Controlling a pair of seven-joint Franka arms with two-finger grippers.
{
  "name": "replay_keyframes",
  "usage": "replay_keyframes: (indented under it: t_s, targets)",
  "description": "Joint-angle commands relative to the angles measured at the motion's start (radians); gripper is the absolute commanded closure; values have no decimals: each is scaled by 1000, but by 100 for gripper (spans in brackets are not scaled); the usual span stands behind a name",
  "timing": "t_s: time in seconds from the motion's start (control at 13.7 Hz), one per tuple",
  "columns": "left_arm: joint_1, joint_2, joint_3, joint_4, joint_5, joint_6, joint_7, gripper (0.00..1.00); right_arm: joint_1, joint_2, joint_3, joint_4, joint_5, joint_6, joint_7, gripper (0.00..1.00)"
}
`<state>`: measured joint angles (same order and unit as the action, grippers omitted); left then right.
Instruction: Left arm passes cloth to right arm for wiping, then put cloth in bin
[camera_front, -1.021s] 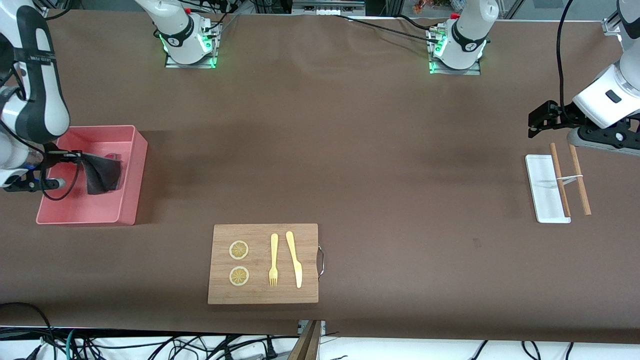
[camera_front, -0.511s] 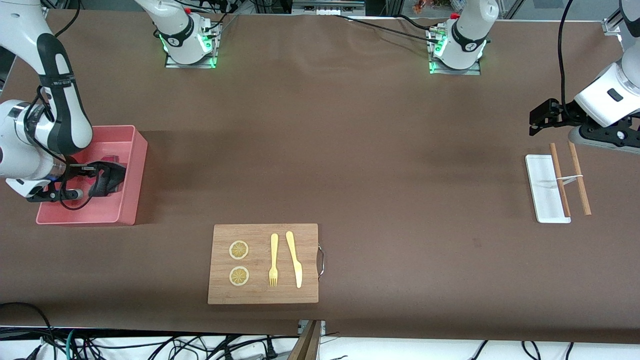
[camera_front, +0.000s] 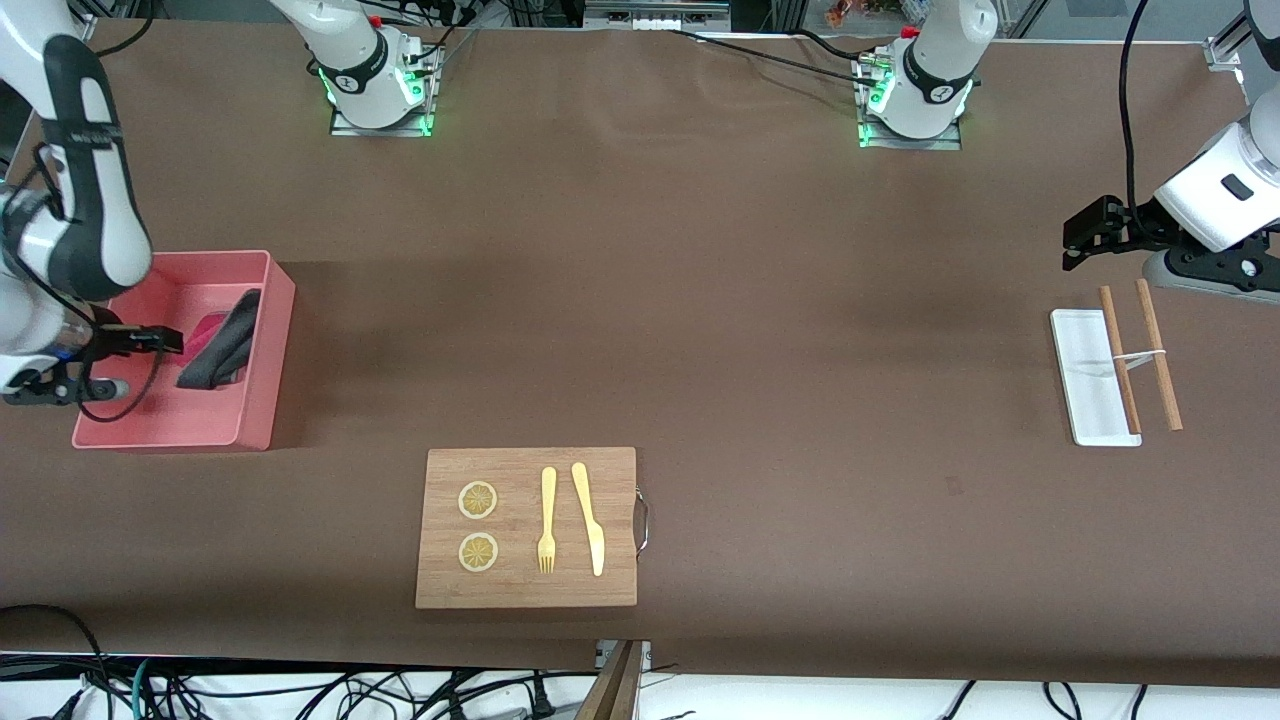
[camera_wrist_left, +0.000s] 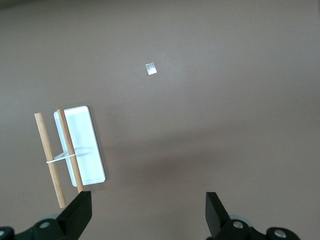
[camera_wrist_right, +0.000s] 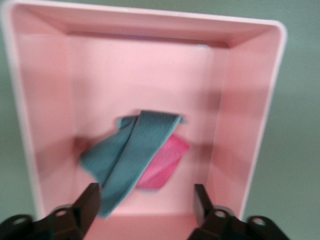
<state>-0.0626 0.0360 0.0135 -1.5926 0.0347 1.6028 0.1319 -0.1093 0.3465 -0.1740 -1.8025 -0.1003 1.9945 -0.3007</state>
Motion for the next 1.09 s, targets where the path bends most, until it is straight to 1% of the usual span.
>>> replay_keyframes:
  t_s: [0.0, 0.07, 0.29, 0.44, 0.51, 0.66, 0.73, 0.88, 0.95, 1.02]
  targets:
    - [0, -15, 3, -1, 11, -10, 8, 0, -1, -98, 34, 75, 40, -216, -5, 0]
    - [0, -15, 2, -1, 11, -10, 8, 0, -1, -124, 53, 96, 39, -262, -2, 0]
    - [1, -15, 2, -1, 11, -12, 8, 0, -1, -208, 65, 101, 37, -311, 11, 0]
    - [0, -15, 2, -1, 11, -12, 8, 0, -1, -268, 106, 106, 39, -370, 60, 0]
    - [0, -15, 2, -1, 11, -12, 8, 0, -1, -285, 116, 109, 40, -402, 95, 0]
    - [1, -15, 2, -1, 11, -12, 9, 0, -1, -300, 175, 176, 37, -489, 114, 0]
    - [1, -15, 2, -1, 11, -11, 9, 0, -1, -297, 192, 214, 37, -519, 106, 0]
    - [1, -15, 2, -1, 11, -12, 8, 0, -1, -299, 218, 262, 30, -577, 107, 0]
    - [1, -15, 2, -1, 11, -12, 9, 0, -1, -299, 220, 314, 28, -594, 109, 0]
    - [1, -15, 2, -3, 11, -12, 9, 0, 0, -299, 222, 331, 21, -594, 107, 0]
